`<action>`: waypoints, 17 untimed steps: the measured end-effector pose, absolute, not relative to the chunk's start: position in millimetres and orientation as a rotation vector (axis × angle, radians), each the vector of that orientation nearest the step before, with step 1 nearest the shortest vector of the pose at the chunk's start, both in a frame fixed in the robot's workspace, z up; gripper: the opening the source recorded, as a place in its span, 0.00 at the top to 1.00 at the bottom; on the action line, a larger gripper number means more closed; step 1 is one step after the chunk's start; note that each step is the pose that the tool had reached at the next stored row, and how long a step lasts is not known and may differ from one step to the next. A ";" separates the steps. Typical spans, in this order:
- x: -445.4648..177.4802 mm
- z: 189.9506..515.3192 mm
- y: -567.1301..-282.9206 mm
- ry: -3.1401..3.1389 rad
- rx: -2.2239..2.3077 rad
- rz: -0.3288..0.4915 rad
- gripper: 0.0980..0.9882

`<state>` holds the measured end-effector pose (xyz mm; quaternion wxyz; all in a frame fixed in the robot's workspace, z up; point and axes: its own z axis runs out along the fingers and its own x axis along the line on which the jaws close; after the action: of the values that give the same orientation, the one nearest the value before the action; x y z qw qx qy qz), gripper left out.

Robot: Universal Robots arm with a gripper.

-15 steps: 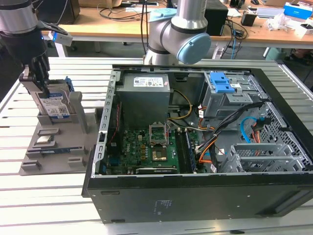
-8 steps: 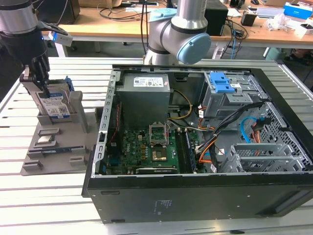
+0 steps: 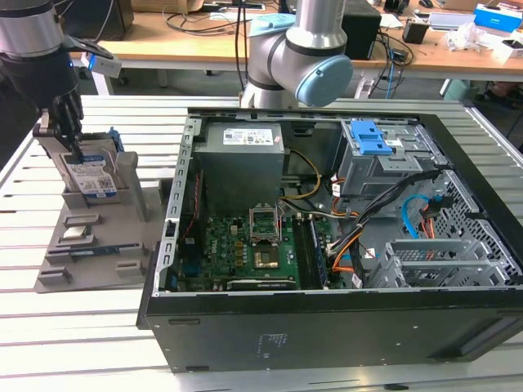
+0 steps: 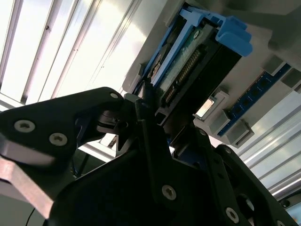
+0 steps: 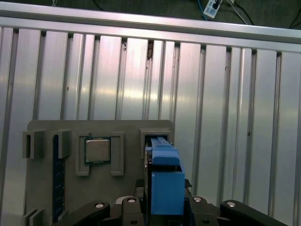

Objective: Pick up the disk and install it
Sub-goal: 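Pick up the disk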

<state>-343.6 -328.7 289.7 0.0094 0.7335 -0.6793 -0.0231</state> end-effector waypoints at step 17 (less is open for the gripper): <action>-343.6 305.5 -328.3 -2.121 2.291 -0.072 0.70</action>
<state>-343.6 -328.3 305.5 0.0094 0.7335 -0.6793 -0.0230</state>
